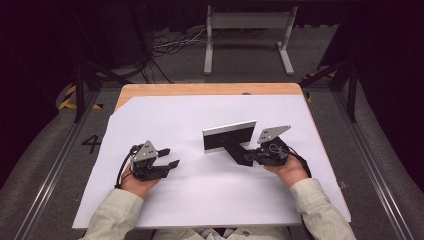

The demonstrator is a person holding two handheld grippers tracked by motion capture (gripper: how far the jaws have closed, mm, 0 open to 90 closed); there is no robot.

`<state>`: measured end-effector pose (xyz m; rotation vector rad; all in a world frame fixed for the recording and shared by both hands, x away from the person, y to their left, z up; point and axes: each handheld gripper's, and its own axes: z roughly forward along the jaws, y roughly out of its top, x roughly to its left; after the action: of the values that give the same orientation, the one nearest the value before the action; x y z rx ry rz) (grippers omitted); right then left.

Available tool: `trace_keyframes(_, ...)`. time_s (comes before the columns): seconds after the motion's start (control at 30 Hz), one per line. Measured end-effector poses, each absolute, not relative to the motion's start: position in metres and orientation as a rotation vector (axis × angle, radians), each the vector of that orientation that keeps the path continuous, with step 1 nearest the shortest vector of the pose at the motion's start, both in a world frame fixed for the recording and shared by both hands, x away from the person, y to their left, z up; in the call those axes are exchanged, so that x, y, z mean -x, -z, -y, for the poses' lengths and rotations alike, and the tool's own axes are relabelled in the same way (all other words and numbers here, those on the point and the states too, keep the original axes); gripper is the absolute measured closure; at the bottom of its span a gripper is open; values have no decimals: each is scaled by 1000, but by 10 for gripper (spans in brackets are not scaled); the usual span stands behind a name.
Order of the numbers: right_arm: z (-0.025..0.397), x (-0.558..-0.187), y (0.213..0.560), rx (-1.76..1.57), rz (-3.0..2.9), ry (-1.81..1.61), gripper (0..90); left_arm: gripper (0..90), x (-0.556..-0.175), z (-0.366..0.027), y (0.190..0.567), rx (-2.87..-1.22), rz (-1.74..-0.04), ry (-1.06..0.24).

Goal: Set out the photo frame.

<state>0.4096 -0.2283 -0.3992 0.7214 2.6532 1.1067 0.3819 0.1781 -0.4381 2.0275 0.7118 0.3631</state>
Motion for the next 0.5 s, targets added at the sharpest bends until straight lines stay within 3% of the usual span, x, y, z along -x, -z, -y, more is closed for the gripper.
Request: trace_keyframes(0.5, 227, -405, 405, -683, -2683, -1043, 811, 429, -384, -175, 439, -2039, -709, -356)
